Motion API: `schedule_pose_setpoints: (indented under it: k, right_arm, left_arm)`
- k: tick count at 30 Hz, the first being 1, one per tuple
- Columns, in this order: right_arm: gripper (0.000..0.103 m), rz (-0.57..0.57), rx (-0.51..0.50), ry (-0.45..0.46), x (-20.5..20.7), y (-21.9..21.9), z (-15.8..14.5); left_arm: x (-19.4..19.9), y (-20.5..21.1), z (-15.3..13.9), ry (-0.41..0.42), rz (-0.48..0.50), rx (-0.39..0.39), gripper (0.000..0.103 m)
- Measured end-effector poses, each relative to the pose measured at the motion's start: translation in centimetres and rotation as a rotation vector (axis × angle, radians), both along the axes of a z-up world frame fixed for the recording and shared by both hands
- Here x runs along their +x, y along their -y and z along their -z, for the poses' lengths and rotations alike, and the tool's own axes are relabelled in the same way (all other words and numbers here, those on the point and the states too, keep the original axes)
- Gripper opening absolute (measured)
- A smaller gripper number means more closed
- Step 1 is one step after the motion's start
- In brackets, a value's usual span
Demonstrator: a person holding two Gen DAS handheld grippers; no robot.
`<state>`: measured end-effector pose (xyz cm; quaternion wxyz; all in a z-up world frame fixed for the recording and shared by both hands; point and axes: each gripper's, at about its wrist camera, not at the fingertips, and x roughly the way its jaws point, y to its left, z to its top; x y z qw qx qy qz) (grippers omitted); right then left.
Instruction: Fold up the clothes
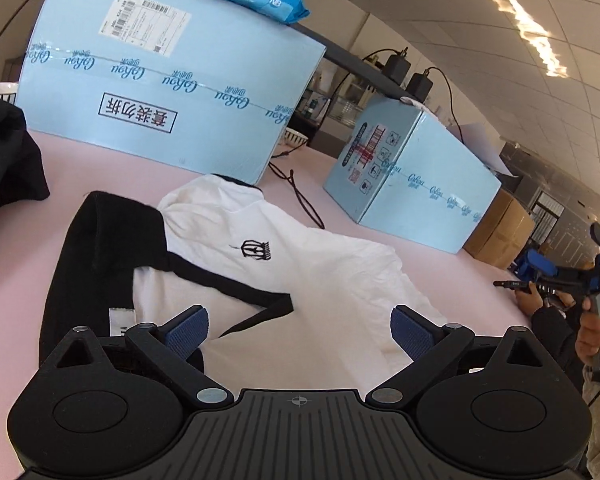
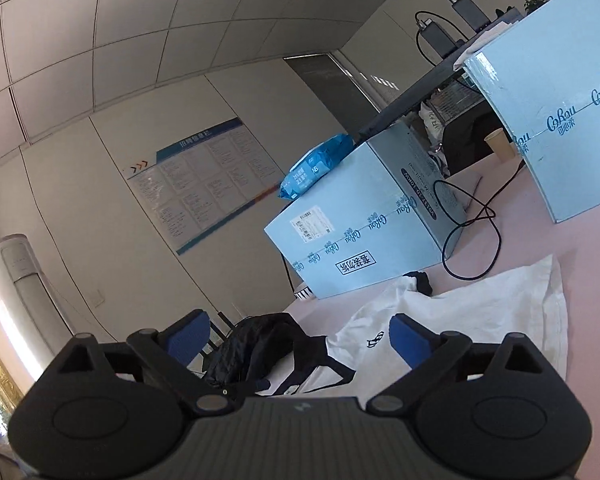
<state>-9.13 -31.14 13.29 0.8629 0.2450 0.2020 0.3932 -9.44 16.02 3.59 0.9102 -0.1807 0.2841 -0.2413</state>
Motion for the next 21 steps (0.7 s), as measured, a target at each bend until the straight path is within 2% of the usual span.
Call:
schedule_pose_setpoints:
  k: [2,4,6,8,10,12,14,19,21]
  right_arm:
    - [0.098,0.016,-0.147,0.003,4.4,-3.6,-1.0]
    - [0.098,0.059,-0.27,-0.03,8.8,-7.0,-0.9]
    - [0.098,0.097,-0.318,-0.069,12.5,-9.5,0.0]
    - [0.097,0.083,-0.372,-0.102,17.5,-12.7,1.7]
    - [0.093,0.116,-0.417,-0.128,20.8,-14.9,3.3]
    - [0.082,0.179,-0.463,-0.18,24.3,-17.4,5.4]
    - [0.076,0.18,-0.462,-0.215,26.9,-19.2,7.4]
    - [0.07,0.25,-0.474,-0.249,30.9,-21.1,10.5]
    - [0.053,0.212,-0.483,-0.283,31.8,-21.4,11.5]
  left_arm:
    - [0.0,-0.7,1.6,-0.038,0.018,-0.033,0.099]
    - [-0.6,-1.3,2.5,-0.035,0.043,-0.046,0.099]
    - [-1.5,-1.6,2.9,0.0,0.069,-0.031,0.099]
    - [-1.9,-2.0,3.1,0.02,0.086,-0.027,0.099]
    - [-1.9,-2.5,3.3,0.019,0.08,-0.069,0.099]
    - [-1.9,-3.1,3.6,0.017,0.065,-0.12,0.099]
    - [-1.9,-3.4,3.7,0.025,0.054,-0.154,0.099]
    - [-2.4,-3.2,4.1,0.094,0.076,-0.129,0.099]
    - [-2.4,-3.5,4.1,0.099,0.081,-0.151,0.099]
